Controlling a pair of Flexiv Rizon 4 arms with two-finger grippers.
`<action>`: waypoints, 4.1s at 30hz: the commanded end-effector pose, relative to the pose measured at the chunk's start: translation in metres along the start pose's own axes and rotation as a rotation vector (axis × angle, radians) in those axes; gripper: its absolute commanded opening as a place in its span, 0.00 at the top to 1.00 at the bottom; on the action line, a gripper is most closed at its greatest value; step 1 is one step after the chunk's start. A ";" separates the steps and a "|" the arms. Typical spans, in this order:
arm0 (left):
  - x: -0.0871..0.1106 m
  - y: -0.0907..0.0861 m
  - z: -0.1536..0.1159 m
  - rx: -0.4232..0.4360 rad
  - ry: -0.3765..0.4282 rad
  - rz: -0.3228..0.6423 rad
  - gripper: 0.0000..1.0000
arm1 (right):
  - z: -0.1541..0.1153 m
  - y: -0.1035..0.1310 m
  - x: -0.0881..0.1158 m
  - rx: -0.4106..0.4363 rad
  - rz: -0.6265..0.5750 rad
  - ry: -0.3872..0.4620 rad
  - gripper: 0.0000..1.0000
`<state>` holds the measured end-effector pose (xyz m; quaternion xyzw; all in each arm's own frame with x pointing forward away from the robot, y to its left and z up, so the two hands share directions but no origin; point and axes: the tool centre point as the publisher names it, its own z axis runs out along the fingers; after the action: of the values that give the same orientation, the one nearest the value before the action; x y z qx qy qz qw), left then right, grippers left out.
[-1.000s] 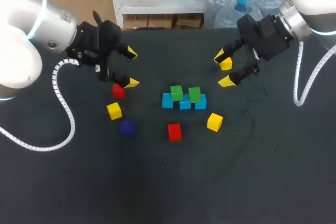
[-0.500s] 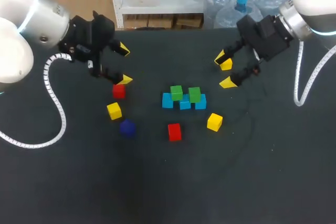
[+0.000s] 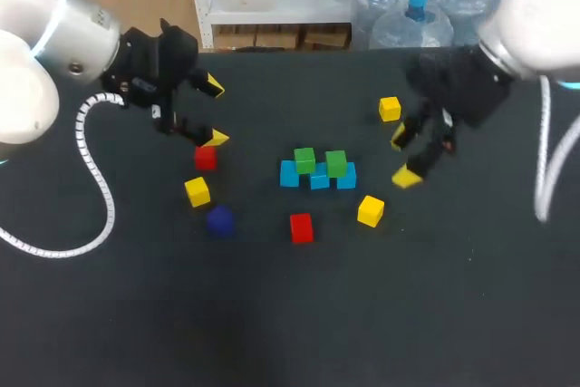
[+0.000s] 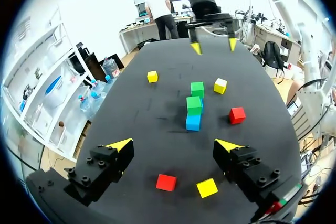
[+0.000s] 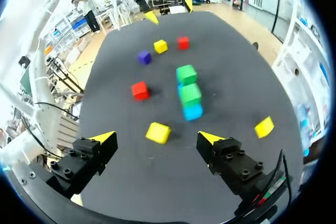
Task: Place the blue cubes, place green cubes on the blue cubes, place the yellow cubes on the green cubes, then place the red cubes on the yellow cubes, and place purple cube on the red cubes.
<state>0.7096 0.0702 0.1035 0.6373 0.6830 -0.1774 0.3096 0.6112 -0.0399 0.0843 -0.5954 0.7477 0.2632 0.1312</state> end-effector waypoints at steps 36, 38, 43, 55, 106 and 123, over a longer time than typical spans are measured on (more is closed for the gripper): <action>0.001 -0.001 0.000 -0.002 -0.004 0.002 0.00 | 0.064 0.087 0.030 0.104 0.044 0.288 0.00; 0.001 -0.001 0.000 -0.002 -0.004 0.002 0.00 | 0.067 0.087 0.030 0.096 0.045 0.294 0.00; 0.001 -0.001 0.000 -0.002 -0.004 0.002 0.00 | 0.066 0.084 0.029 0.088 0.051 0.307 0.00; 0.001 -0.001 0.000 -0.002 -0.004 0.002 0.00 | 0.049 0.075 0.027 0.122 0.062 0.370 0.00; 0.001 -0.001 0.000 -0.002 -0.004 0.002 0.00 | 0.058 0.049 0.037 0.137 0.057 0.435 0.00; 0.001 -0.001 0.000 -0.002 -0.004 0.002 0.00 | 0.067 0.029 0.029 0.086 0.004 0.431 0.00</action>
<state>0.7097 0.0694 0.1040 0.6371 0.6839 -0.1766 0.3085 0.5633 -0.0266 0.0232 -0.6293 0.7711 0.0968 -0.0004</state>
